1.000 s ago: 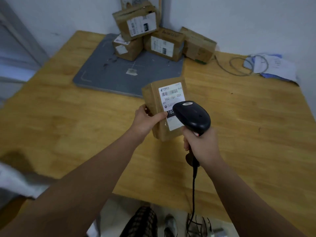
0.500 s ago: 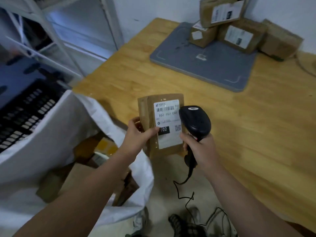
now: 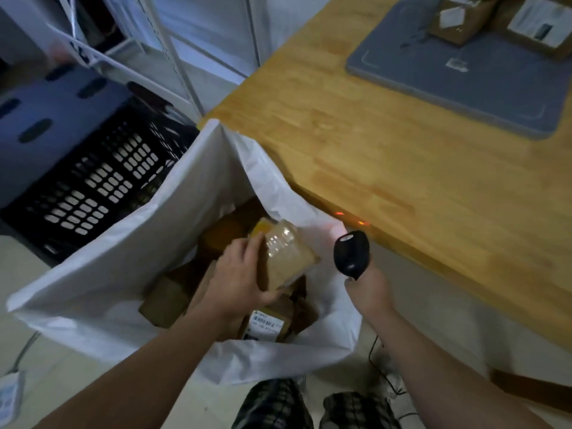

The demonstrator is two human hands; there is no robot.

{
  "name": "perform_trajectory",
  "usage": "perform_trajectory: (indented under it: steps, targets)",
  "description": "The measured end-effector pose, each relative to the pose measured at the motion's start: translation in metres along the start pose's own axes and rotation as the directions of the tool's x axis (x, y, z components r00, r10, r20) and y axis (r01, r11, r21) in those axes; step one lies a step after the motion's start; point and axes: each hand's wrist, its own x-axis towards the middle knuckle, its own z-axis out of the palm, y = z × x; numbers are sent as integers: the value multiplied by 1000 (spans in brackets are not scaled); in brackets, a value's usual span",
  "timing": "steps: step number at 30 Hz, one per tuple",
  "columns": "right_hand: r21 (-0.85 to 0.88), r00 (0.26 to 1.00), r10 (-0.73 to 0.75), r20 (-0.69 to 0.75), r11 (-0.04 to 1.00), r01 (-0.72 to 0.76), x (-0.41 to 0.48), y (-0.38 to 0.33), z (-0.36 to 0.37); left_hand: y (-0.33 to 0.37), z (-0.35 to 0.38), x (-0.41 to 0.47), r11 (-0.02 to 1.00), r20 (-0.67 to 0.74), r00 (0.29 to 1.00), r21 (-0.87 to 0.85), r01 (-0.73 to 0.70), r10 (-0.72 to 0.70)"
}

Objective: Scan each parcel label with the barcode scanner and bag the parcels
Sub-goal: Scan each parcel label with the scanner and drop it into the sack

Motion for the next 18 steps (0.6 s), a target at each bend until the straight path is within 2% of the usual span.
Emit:
perform_trajectory:
  steps: [2,4,7,9,10,12,15,17,18]
  targets:
    - [160,999,-23,-27,987,27,-2,-14,-1,3,16,8,965,114,991,247,-90,63]
    - [289,996,-60,-64,954,76,-7,-28,-4,9,25,21,895,170,978,410,-179,118]
    - [388,977,-11,-215,917,96,-10,-36,-14,15,26,40,750,101,955,599,-282,279]
    - [412,946,45,-321,906,97,-4,-33,-27,11,28,43,613,229,917,687,-390,327]
    - [406,940,57,-337,909,90,-1,-32,-33,9,30,42,590,292,907,690,-420,303]
    - [358,951,55,-303,932,60,4,-33,-41,10,32,40,594,370,900,679,-432,232]
    - [240,977,61,-203,971,-11,8,-30,-46,17,34,45,729,409,908,594,-339,89]
    - [201,980,54,-193,979,-15,10,-32,-59,24,26,53,819,312,943,506,-271,118]
    - [200,977,50,-205,980,-8,12,-34,-69,30,17,59,851,226,953,441,-284,201]
